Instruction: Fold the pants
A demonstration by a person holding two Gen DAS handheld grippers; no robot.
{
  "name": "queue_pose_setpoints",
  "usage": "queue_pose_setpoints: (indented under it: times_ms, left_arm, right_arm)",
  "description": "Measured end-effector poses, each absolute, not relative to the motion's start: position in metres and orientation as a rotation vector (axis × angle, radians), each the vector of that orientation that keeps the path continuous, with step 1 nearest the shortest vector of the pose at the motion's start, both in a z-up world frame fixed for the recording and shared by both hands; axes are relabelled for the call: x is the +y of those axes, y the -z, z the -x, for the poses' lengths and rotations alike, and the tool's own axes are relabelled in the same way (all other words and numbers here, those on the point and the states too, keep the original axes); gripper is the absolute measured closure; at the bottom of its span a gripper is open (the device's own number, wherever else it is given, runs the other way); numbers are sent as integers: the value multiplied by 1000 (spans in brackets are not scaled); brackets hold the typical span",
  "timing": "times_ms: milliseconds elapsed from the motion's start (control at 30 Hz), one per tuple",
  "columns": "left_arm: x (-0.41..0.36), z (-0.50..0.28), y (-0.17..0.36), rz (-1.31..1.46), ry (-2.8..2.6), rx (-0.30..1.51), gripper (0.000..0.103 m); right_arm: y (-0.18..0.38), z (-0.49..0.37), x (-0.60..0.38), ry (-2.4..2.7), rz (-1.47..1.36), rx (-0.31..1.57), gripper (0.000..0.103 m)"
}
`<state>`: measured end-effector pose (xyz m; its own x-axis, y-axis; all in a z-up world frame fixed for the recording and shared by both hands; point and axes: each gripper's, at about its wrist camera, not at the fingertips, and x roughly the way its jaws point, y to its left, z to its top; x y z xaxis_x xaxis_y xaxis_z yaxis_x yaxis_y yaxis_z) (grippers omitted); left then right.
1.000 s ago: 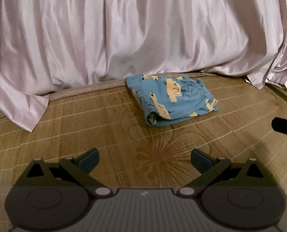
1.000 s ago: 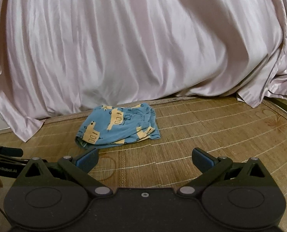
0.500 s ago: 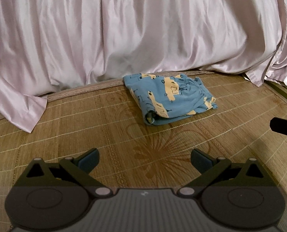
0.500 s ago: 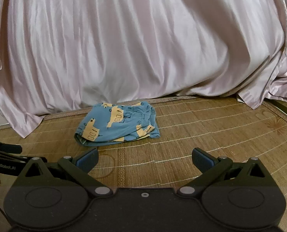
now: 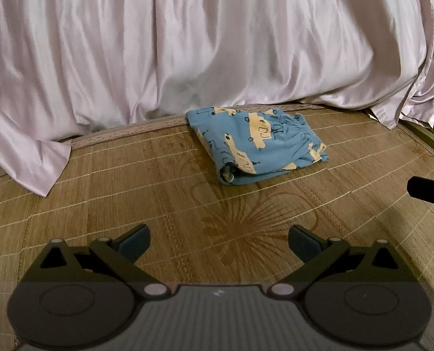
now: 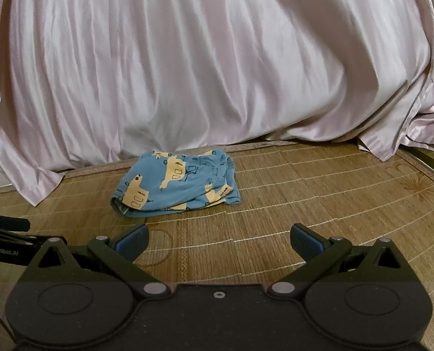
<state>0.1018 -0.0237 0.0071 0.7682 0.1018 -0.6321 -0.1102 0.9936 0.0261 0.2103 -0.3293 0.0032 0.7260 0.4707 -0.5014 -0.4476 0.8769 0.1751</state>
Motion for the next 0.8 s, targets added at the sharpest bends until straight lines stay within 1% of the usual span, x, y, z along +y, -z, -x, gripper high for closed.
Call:
queue_pose_setpoints:
  times_ms: [500,800]
  left_arm:
    - [-20,-100,-6,17,-118,689,0]
    - [-15,-103,-3,35,-134,741,0]
  right_arm:
    - [-1,-211,-326,-511,-22,579,1]
    - [2,-212,-323,-522,-5,589,1]
